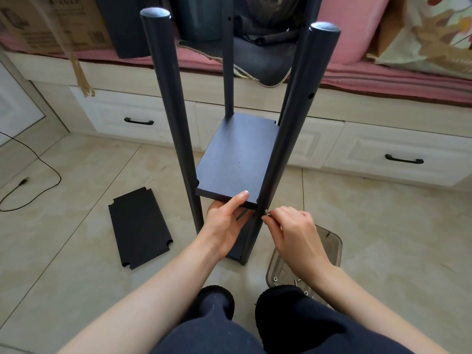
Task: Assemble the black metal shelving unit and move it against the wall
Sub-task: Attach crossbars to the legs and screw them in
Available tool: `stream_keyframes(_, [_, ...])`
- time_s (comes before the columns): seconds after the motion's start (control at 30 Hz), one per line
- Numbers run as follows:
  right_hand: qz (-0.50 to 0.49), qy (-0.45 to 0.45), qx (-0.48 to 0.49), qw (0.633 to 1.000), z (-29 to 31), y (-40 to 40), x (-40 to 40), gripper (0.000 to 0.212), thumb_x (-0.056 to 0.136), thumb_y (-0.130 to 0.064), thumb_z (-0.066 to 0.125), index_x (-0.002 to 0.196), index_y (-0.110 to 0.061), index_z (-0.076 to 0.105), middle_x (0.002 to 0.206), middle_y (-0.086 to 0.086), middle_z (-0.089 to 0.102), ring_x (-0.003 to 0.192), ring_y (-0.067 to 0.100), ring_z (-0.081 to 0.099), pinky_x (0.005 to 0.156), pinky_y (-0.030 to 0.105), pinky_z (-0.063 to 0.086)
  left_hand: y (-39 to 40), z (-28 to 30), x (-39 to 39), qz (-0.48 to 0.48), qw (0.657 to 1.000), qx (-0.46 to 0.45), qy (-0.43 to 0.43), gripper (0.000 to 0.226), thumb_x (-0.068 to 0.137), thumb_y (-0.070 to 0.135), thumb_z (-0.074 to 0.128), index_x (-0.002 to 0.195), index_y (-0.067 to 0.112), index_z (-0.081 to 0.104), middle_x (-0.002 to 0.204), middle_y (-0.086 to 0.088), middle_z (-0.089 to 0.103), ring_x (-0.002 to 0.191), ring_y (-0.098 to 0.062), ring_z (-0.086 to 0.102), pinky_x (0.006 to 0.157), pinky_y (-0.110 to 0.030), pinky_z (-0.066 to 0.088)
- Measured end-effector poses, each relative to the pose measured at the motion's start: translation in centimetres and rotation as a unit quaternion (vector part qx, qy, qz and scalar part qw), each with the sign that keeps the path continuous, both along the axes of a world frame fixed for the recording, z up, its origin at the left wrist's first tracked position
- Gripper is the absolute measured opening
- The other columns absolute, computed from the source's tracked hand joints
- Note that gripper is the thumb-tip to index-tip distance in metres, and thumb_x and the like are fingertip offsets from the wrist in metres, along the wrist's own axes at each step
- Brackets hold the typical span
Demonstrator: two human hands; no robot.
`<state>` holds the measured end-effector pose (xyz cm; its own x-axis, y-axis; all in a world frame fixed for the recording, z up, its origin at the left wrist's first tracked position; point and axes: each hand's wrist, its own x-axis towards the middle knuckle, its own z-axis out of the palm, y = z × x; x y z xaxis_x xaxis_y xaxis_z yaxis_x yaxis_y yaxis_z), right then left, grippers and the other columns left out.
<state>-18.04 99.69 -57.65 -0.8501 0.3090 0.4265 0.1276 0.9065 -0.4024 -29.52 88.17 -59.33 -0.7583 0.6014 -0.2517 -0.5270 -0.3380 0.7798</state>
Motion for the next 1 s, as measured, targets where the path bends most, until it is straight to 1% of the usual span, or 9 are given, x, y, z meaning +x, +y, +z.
stream_keyframes(0.07, [0.0, -0.001, 0.006, 1.0, -0.2, 0.1, 0.2, 0.014, 0.092, -0.013, 0.068, 0.079, -0.01, 0.065, 0.069, 0.0, 0.058, 0.065, 0.024, 0.057, 0.064, 0.041, 0.046, 0.1, 0.0, 0.1, -0.014, 1.0, -0.002, 0.012, 0.033, 0.082, 0.022, 0.075, 0.114, 0.016, 0.069, 0.112, -0.013, 0.072, 0.108, -0.03, 0.07, 0.098, -0.039, 0.055])
stream_keyframes(0.13, [0.004, 0.0, 0.003, 1.0, -0.5, 0.3, 0.5, 0.006, 0.092, -0.012, 0.069, 0.086, -0.011, 0.069, 0.072, -0.001, 0.06, 0.067, 0.023, 0.058, 0.064, 0.04, 0.046, 0.1, 0.0, 0.2, -0.031, 0.999, -0.009, 0.031, 0.016, 0.086, 0.019, 0.073, 0.102, 0.018, 0.074, 0.107, -0.012, 0.073, 0.105, -0.03, 0.07, 0.099, -0.038, 0.054])
stream_keyframes(0.2, [0.011, 0.006, -0.005, 1.0, -0.7, 0.4, 0.6, 0.002, 0.092, -0.011, 0.069, 0.091, -0.011, 0.071, 0.074, -0.002, 0.06, 0.069, 0.021, 0.058, 0.065, 0.039, 0.045, 0.1, -0.1, 0.2, -0.039, 0.998, -0.028, 0.051, 0.011, 0.09, 0.018, 0.07, 0.099, 0.017, 0.075, 0.106, -0.012, 0.073, 0.104, -0.03, 0.071, 0.102, -0.041, 0.052])
stream_keyframes(0.37, [0.015, 0.004, -0.048, 0.999, -1.2, 0.2, 0.3, 0.007, 0.096, -0.011, 0.062, 0.091, -0.01, 0.066, 0.077, -0.002, 0.06, 0.069, 0.022, 0.058, 0.066, 0.042, 0.047, 0.0, -0.4, -0.1, -0.063, 0.993, -0.06, 0.073, 0.014, 0.096, 0.021, 0.066, 0.102, 0.012, 0.075, 0.11, -0.016, 0.074, 0.107, -0.03, 0.071, 0.104, -0.045, 0.05])
stream_keyframes(0.5, [0.037, 0.005, -0.11, 0.993, -1.7, 0.4, 0.2, 0.01, 0.1, -0.011, 0.057, 0.093, -0.009, 0.063, 0.081, -0.003, 0.058, 0.069, 0.022, 0.055, 0.064, 0.044, 0.047, 0.1, -0.4, -0.4, -0.084, 0.992, -0.059, 0.074, 0.015, 0.096, 0.025, 0.066, 0.101, 0.017, 0.077, 0.111, -0.015, 0.074, 0.107, -0.031, 0.07, 0.095, -0.037, 0.054])
stream_keyframes(0.63, [0.045, 0.001, -0.099, 0.994, -1.5, 0.9, 0.3, 0.009, 0.1, -0.01, 0.056, 0.094, -0.01, 0.063, 0.082, -0.004, 0.055, 0.067, 0.019, 0.052, 0.062, 0.041, 0.046, 0.4, -0.6, -0.6, -0.078, 0.992, -0.062, 0.076, 0.03, 0.091, 0.03, 0.069, 0.112, 0.01, 0.069, 0.111, -0.015, 0.073, 0.106, -0.032, 0.071, 0.09, -0.033, 0.056])
stream_keyframes(0.7, [0.043, -0.009, -0.083, 0.996, -1.5, 1.0, 0.3, 0.008, 0.1, -0.01, 0.057, 0.096, -0.009, 0.064, 0.082, -0.002, 0.057, 0.069, 0.02, 0.054, 0.063, 0.042, 0.046, 0.5, -0.8, -0.7, -0.073, 0.992, -0.062, 0.076, 0.031, 0.089, 0.03, 0.07, 0.113, 0.009, 0.069, 0.11, -0.015, 0.073, 0.106, -0.033, 0.071, 0.09, -0.034, 0.057])
stream_keyframes(0.83, [0.028, -0.017, -0.045, 0.998, -1.2, 0.8, 0.4, 0.008, 0.098, -0.01, 0.059, 0.092, -0.01, 0.064, 0.08, -0.002, 0.059, 0.07, 0.021, 0.057, 0.066, 0.04, 0.047, 0.5, -0.7, -0.6, -0.071, 0.993, -0.056, 0.069, 0.011, 0.094, 0.025, 0.068, 0.1, 0.022, 0.076, 0.108, -0.013, 0.074, 0.105, -0.033, 0.071, 0.089, -0.033, 0.058])
stream_keyframes(1.0, [-0.001, -0.031, -0.033, 0.999, -1.0, 0.2, 0.2, 0.015, 0.098, -0.014, 0.058, 0.084, -0.01, 0.06, 0.074, 0.0, 0.057, 0.07, 0.025, 0.057, 0.066, 0.042, 0.046, 0.4, -0.3, -0.4, -0.077, 0.993, -0.05, 0.074, 0.016, 0.097, 0.023, 0.064, 0.094, 0.025, 0.079, 0.105, -0.009, 0.076, 0.102, -0.029, 0.073, 0.083, -0.028, 0.058])
